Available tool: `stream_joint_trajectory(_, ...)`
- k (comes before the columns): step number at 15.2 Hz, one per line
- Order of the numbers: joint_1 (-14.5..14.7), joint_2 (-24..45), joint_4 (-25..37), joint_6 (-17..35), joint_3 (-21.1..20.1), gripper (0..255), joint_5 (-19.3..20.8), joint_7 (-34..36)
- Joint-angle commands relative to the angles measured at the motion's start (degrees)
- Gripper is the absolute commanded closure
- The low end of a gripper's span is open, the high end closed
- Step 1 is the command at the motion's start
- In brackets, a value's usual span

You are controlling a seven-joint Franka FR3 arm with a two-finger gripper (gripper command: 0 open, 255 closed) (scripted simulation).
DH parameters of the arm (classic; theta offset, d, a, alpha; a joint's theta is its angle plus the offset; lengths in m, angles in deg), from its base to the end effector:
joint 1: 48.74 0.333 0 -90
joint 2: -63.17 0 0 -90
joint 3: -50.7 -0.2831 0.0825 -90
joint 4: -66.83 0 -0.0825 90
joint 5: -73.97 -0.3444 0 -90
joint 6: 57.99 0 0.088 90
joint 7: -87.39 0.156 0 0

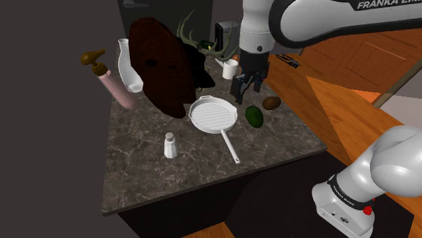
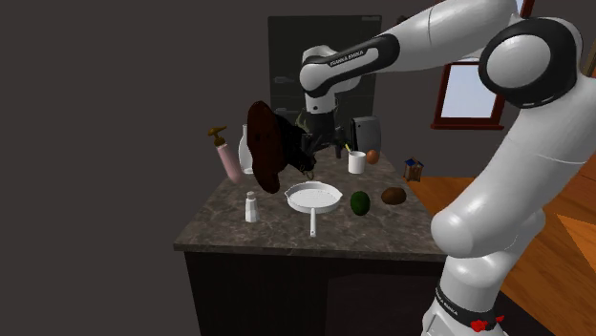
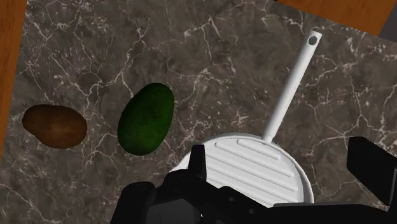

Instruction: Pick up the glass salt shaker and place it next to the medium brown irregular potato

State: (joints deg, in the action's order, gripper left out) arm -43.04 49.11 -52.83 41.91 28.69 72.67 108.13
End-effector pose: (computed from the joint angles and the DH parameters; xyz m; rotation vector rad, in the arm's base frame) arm 0.3849 0.2119 0.4423 3.0252 0.1524 -0.1189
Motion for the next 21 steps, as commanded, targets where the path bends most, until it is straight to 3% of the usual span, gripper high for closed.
stream_joint_trajectory(1, 0.54, 4.2, 2.74, 0.99, -1.82, 0, 0.81, 2.58)
stream_joint_trajectory(11, 6.19, 26.51, 20.55, 1.65, -7.23, 0, 9.0, 14.68)
stream_joint_trajectory(16, 11.7, 38.69, 33.13, -0.77, -7.39, 0, 13.83, 19.21)
stream_joint_trajectory(21, 18.88, 51.87, 49.94, -5.54, -6.23, 0, 17.93, 21.61)
